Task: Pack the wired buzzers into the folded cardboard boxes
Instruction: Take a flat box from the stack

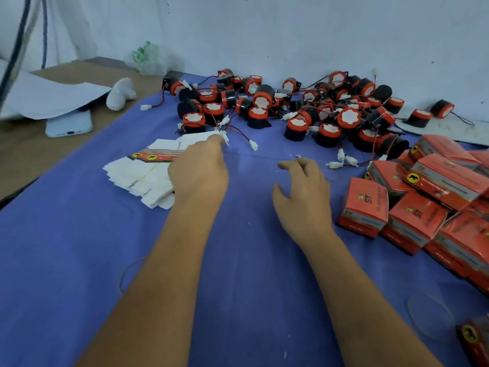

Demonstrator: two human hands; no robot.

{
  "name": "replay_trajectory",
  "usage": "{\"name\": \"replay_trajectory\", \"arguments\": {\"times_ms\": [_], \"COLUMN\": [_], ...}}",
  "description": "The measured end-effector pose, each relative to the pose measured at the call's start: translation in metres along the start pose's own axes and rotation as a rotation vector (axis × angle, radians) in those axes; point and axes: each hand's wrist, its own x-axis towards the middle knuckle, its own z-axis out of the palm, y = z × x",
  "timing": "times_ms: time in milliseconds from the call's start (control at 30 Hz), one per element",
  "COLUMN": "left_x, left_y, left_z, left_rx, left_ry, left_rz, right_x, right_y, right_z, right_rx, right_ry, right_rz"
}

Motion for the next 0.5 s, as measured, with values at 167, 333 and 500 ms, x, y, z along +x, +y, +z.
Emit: {"name": "replay_trajectory", "arguments": {"times_ms": [167, 333, 500], "left_x": [-0.015, -0.027, -0.021], "left_y": [0.014, 0.036, 0.028], "left_z": [0.003, 0.015, 0.012], "left_rx": [-0.47, -0.947, -0.829], "left_ry": [-0.009, -0.282, -0.327], "left_rz": [0.204, 0.157, 0.209], "right_x": [-0.001, 0.007, 0.009], "right_y": [-0.018, -0.008, -0.006], "right_z": [0.008, -0.006, 0.001], "right_rx": [0.654, 1.105, 0.875], "right_ry": [-0.158, -0.167, -0.011], "right_rz": [0.132, 0.388, 0.452]}}
